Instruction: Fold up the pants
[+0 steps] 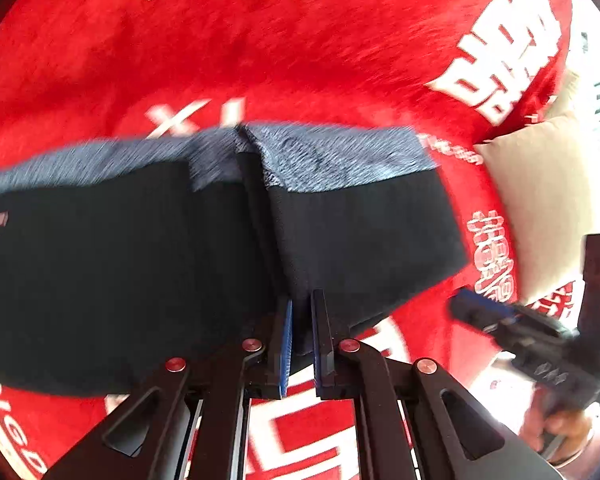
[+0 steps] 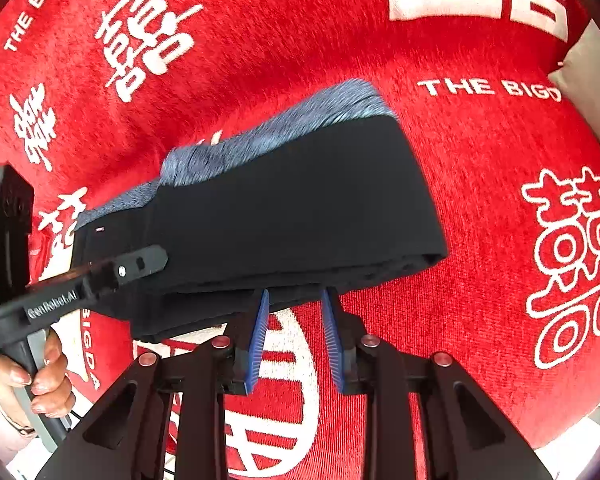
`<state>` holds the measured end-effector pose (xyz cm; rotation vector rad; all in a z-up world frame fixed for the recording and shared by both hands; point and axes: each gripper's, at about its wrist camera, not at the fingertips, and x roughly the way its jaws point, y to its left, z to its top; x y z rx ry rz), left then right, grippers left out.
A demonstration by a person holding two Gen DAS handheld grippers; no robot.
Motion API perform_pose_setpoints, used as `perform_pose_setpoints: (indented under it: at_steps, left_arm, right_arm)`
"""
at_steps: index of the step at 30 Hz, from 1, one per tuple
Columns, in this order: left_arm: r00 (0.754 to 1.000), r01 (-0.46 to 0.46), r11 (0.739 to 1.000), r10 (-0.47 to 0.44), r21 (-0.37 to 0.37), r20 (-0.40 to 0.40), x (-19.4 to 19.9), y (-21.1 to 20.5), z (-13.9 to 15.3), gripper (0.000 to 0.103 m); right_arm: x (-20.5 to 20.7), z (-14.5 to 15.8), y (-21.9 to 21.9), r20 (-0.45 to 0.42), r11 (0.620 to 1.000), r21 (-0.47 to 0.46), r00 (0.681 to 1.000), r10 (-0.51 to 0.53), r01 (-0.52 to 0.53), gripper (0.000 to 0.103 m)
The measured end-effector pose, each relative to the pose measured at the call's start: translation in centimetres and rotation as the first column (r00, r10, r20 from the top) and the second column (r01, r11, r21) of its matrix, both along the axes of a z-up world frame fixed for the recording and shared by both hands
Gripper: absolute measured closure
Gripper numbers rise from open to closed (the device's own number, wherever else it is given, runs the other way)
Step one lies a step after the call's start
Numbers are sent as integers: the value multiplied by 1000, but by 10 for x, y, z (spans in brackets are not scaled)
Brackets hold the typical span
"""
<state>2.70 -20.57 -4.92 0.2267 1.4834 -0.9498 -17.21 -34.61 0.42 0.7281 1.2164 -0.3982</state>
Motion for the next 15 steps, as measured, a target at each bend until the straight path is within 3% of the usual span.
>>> perform_pose_setpoints:
  at_steps: [3,7,11,15]
  left_arm:
    - [998,-44,999,44,13,-46,7,16,-22,98]
    - [997,-67,998,67,-5,-39,5,19,-20,97]
    - [996,-79,996,78,35,43,3,25,0,97]
    - [991,-72,997,68,31,117,5,12,25,97]
  right_arm:
    - [1,-2,5,-9,1000,8,1000,21,-20,73]
    - [6,-10,13,-26,999,22,999,45,-44,73]
    - [7,-5,9,-23,999,7,999,37,-37,73]
    - [9,10,-10,-5,1000,-28,1000,5,-5,72]
